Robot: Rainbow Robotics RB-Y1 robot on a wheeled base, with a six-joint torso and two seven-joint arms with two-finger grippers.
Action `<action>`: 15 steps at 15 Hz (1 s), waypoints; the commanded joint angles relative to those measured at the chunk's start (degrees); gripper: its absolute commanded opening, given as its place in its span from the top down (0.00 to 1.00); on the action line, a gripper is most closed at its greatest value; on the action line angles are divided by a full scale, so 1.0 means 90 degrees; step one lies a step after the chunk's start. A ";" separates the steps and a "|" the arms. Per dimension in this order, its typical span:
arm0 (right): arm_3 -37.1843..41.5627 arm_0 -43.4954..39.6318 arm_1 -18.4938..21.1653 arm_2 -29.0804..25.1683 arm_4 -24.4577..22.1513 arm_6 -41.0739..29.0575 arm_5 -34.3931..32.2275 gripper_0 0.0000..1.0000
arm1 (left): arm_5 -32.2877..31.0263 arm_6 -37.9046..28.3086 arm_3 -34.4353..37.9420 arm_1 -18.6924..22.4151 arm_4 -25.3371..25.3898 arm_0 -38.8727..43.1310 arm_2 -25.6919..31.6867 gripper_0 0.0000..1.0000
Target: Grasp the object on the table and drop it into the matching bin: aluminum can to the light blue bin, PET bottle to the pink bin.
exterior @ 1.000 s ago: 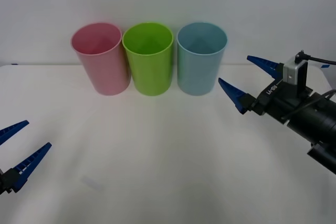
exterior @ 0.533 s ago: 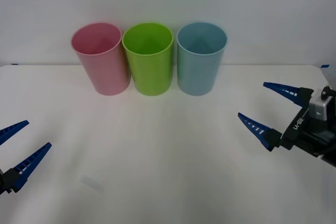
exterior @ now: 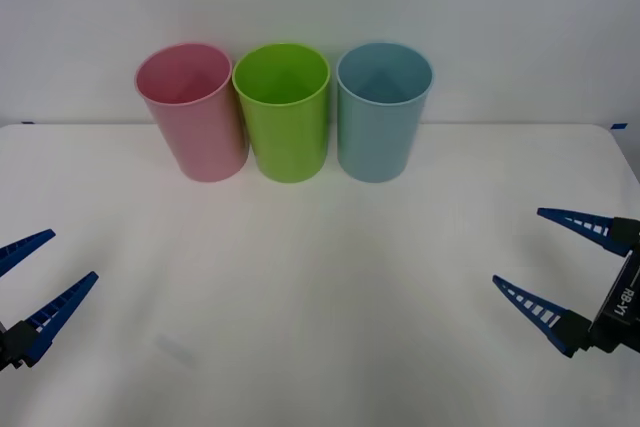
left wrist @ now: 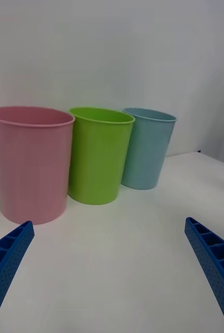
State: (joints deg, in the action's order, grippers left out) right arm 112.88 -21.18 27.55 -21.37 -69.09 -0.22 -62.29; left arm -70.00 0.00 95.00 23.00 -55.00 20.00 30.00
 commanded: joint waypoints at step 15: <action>-0.0003 -0.1152 -0.0102 -0.0467 0.0255 0.0171 -0.0315 0.00 | 0.0000 0.0000 0.0000 0.0000 0.0000 0.0000 0.0000 0.00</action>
